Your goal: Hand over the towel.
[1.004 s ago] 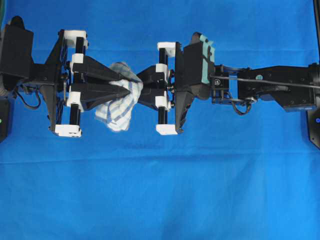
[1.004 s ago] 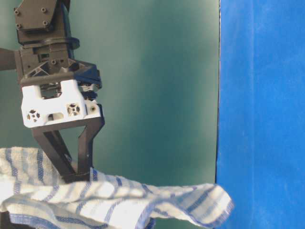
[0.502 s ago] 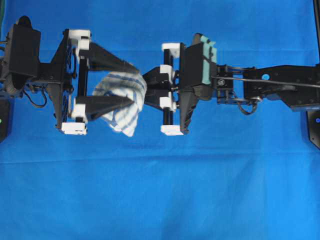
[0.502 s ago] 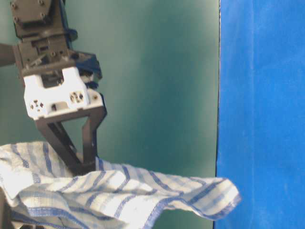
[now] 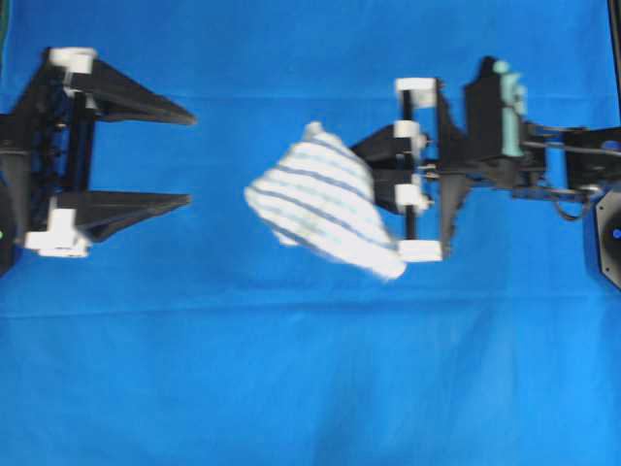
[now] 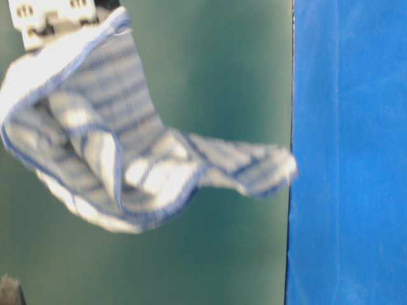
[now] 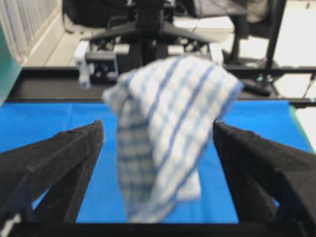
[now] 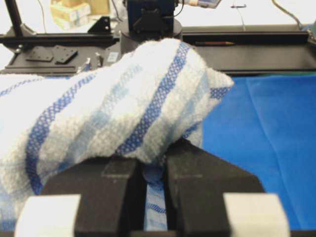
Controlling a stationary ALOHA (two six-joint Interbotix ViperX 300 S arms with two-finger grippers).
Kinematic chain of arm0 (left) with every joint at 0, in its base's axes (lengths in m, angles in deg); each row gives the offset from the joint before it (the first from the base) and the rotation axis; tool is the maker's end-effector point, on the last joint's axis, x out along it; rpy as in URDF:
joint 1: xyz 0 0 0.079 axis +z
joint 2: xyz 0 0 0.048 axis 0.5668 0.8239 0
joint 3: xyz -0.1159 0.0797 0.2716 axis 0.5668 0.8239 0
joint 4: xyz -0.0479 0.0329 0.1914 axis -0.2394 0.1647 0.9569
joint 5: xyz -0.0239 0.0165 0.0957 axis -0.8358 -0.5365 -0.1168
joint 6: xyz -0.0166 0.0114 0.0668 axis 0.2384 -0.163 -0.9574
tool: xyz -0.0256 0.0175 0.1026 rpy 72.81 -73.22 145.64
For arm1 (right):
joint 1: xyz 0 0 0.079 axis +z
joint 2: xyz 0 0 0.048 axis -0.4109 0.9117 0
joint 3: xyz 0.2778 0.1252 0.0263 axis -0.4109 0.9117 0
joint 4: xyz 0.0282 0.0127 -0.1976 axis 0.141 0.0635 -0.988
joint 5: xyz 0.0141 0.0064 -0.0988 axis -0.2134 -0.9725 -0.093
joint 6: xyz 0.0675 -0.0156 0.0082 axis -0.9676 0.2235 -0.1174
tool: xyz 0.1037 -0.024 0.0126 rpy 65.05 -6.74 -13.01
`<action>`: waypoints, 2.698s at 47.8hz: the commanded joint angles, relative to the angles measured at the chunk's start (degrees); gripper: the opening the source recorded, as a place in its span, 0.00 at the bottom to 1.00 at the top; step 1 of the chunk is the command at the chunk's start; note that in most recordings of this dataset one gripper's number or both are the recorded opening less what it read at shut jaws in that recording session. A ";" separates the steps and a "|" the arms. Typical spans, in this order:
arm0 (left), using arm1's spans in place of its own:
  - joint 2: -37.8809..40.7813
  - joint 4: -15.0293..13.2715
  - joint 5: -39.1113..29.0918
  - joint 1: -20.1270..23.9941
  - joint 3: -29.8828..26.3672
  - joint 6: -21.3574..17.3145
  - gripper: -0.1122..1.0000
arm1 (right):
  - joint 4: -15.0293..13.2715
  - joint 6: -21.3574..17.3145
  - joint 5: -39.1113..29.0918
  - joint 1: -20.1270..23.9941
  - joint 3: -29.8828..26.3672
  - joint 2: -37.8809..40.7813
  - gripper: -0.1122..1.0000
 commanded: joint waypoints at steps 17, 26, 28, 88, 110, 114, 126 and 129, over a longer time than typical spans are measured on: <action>0.18 0.09 -0.53 0.09 -0.35 0.18 0.94 | 0.53 -0.09 -6.59 -1.93 -2.46 0.97 0.19; 0.18 0.09 -0.35 0.09 -0.35 0.09 0.94 | 0.53 -0.09 -18.37 -4.13 -8.00 7.73 0.19; 0.18 0.09 -0.35 0.09 -0.35 0.09 0.94 | 0.53 -0.09 -21.36 -4.75 -9.58 10.20 0.19; 0.35 0.09 -0.26 0.09 0.00 -0.18 0.94 | 0.35 -2.20 -33.75 -6.86 -14.68 27.95 0.47; 0.35 0.09 -0.26 0.09 0.53 -0.35 0.94 | -0.44 -2.55 -27.51 -6.42 -7.03 4.83 0.73; 0.35 0.09 -0.26 0.09 0.62 -0.35 0.94 | -0.97 -2.46 -23.91 -5.89 -5.45 0.70 0.73; 0.88 0.09 -0.26 0.09 0.97 -0.35 0.94 | -1.23 -2.02 -13.89 -5.36 0.44 -9.23 0.73; 0.88 0.09 -0.26 0.09 1.23 -0.35 0.94 | -1.23 -2.02 -12.83 -5.27 1.67 -10.81 0.73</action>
